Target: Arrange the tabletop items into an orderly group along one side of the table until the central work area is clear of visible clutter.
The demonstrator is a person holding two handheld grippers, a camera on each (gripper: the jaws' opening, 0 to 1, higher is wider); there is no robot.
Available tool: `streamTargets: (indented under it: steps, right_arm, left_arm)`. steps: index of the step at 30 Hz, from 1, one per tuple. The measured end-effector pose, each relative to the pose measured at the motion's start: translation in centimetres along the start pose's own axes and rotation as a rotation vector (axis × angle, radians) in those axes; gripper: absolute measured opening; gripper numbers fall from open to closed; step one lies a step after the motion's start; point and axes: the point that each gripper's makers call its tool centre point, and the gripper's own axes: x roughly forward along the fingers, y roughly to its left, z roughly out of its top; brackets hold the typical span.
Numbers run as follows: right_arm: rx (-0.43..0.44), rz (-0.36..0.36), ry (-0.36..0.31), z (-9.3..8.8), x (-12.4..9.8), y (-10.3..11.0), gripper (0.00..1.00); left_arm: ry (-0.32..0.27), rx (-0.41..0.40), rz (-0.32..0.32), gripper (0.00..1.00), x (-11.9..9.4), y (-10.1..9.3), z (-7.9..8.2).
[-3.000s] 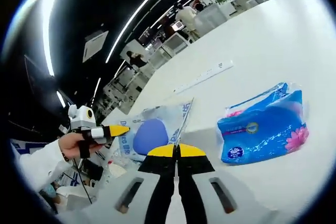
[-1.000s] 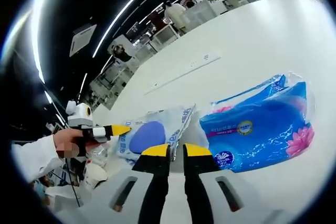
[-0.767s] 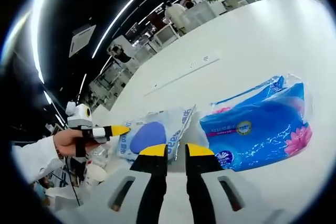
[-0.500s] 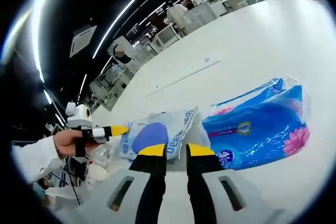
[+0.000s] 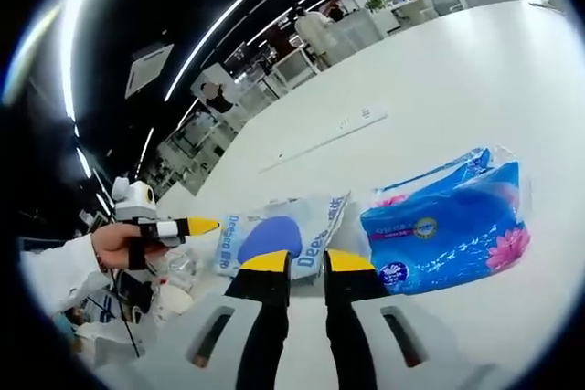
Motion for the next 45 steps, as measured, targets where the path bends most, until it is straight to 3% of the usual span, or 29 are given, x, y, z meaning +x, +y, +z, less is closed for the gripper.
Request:
streamTargets:
  steps: [20, 32, 45]
  right_arm:
    - [-0.050, 0.057, -0.001, 0.4, -1.1, 1.7, 0.23]
    - [-0.080, 0.105, -0.004, 1.0, -1.5, 3.2, 0.31]
    - [-0.105, 0.160, 0.016, 1.2, -2.2, 5.6, 0.39]
  left_arm:
    - [-0.099, 0.001, 0.007, 0.28, -4.5, 0.0, 2.2]
    - [-0.181, 0.015, -0.005, 0.39, -8.6, -0.9, 3.0]
    - [-0.239, 0.005, -0.007, 0.48, -12.7, -1.3, 2.5]
